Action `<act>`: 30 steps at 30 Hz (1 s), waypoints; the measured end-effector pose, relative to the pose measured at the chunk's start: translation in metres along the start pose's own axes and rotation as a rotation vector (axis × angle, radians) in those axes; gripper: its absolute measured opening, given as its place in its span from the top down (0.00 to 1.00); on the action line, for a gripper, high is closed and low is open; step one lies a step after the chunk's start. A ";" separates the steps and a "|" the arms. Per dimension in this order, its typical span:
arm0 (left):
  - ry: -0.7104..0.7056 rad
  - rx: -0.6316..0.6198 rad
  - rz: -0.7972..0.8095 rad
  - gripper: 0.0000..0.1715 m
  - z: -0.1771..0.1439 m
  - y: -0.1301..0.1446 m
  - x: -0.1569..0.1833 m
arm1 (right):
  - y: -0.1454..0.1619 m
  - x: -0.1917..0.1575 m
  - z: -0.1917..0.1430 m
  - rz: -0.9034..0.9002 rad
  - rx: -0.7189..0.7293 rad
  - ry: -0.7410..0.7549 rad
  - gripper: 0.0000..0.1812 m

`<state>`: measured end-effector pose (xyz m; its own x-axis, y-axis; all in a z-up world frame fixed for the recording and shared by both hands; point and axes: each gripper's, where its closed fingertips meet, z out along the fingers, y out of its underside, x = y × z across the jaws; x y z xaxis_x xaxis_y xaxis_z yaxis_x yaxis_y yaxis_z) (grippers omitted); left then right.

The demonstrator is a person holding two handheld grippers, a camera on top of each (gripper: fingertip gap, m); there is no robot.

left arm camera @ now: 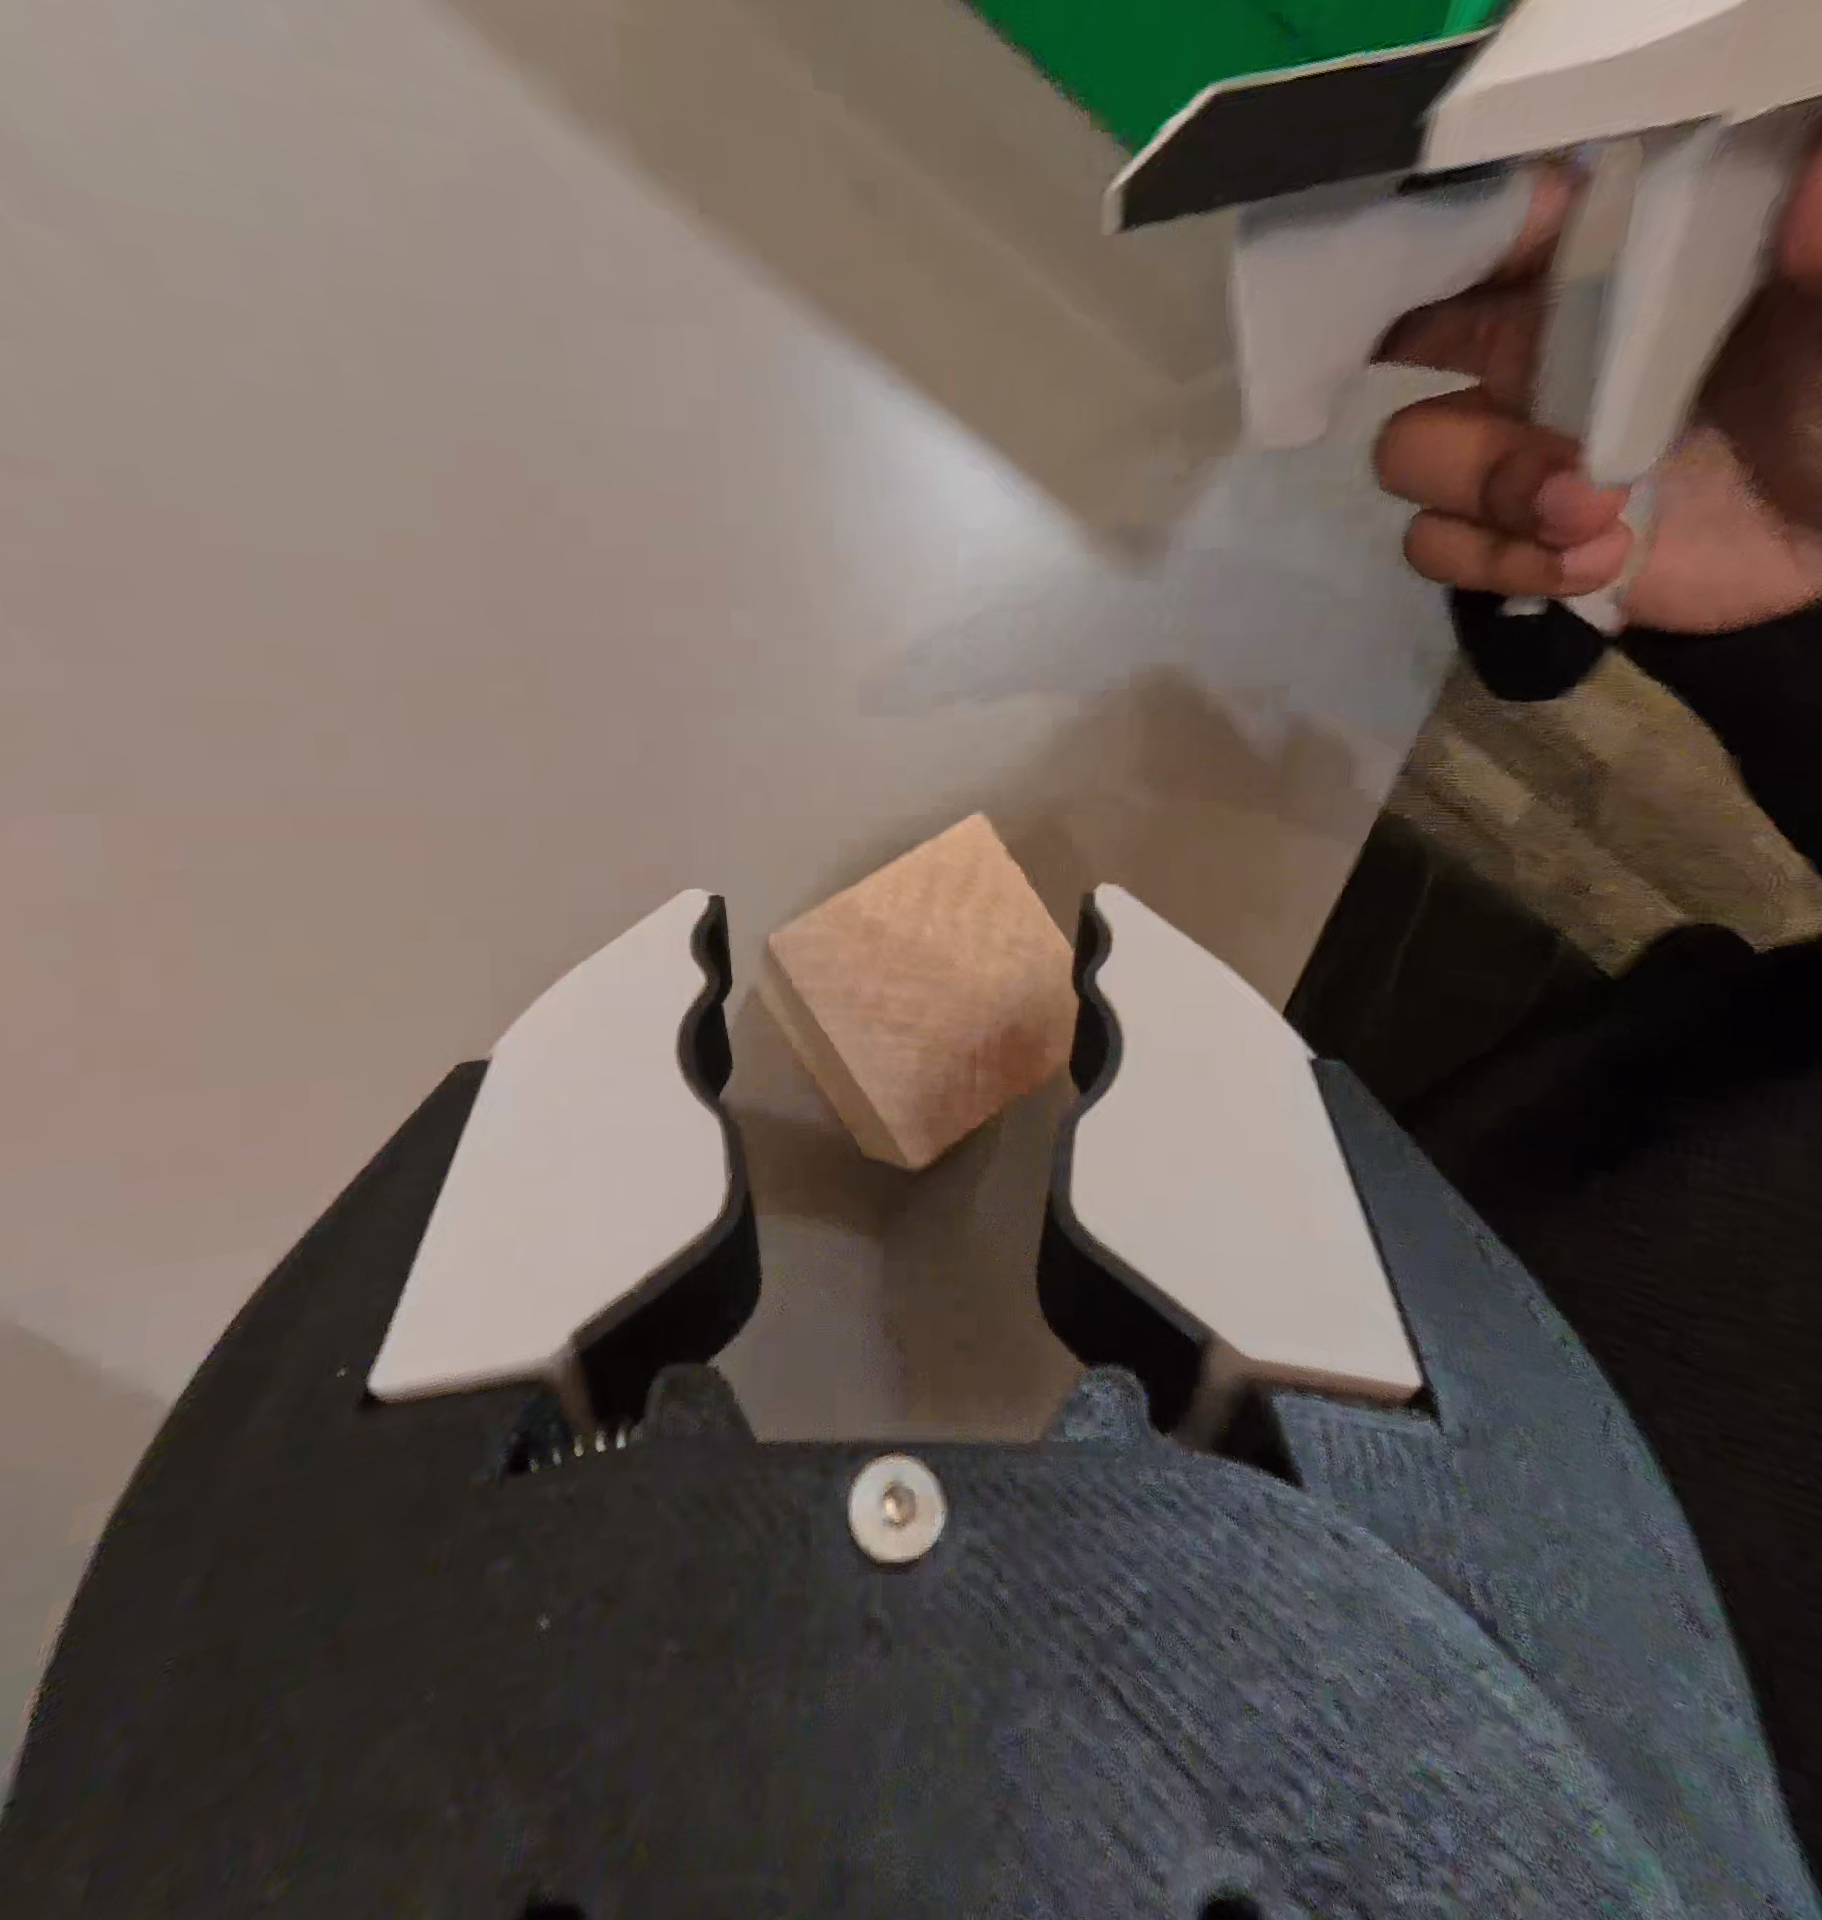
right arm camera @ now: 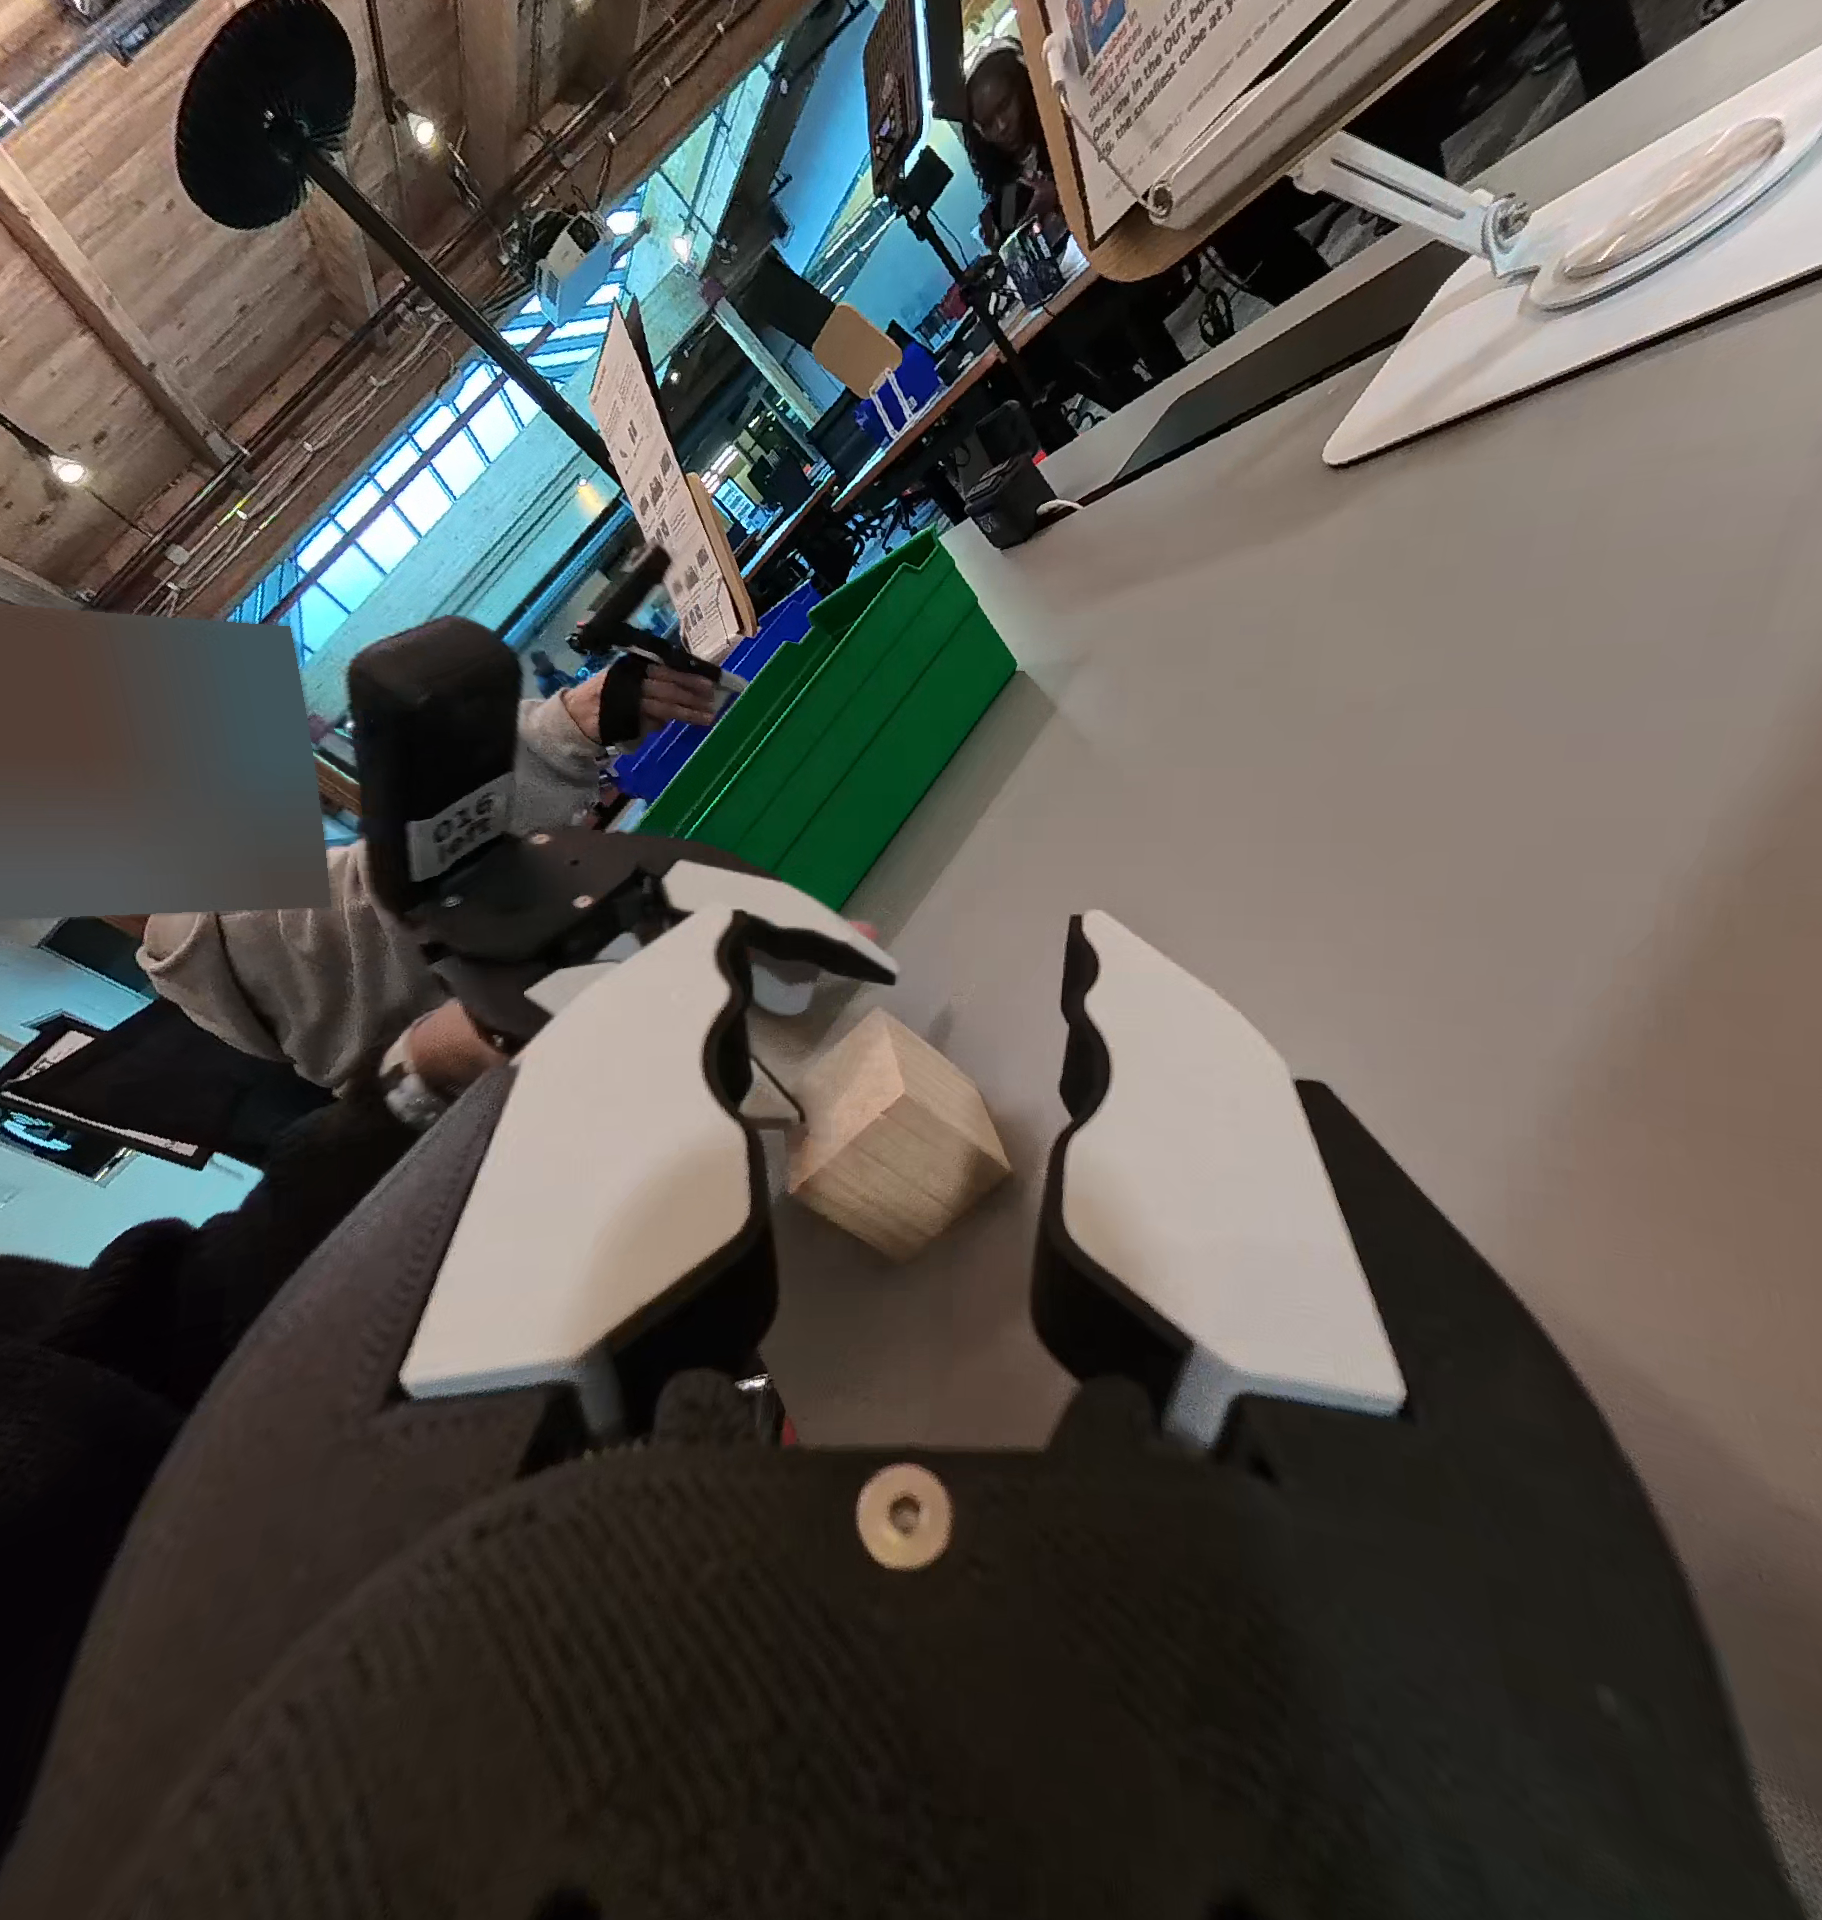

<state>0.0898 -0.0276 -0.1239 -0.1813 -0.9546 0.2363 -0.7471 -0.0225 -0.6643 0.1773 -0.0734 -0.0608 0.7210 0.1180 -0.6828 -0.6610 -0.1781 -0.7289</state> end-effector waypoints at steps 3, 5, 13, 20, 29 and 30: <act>-0.202 -0.063 -0.034 0.58 0.000 0.015 -0.004 | 0.001 0.001 0.000 0.018 -0.001 0.000 0.68; -0.242 -0.033 -0.042 0.60 0.003 0.016 0.003 | 0.001 0.002 0.000 0.032 -0.001 -0.005 0.68; -0.263 -0.045 -0.042 0.61 0.004 0.012 0.003 | -0.001 0.002 -0.003 0.059 0.015 -0.011 0.69; -0.307 -0.160 -0.019 0.55 0.004 0.023 0.009 | 0.000 0.004 -0.002 0.078 0.013 -0.002 0.70; -0.387 -0.206 0.016 0.54 0.015 0.027 0.003 | -0.004 0.005 -0.007 0.117 0.036 -0.019 0.70; -0.380 -0.201 0.013 0.54 0.015 0.026 0.002 | -0.005 0.005 -0.008 0.119 0.040 -0.018 0.71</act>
<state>0.0792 -0.0347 -0.1511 0.0287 -0.9968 -0.0742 -0.8631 0.0128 -0.5048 0.1861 -0.0797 -0.0603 0.6333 0.1159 -0.7652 -0.7498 -0.1530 -0.6437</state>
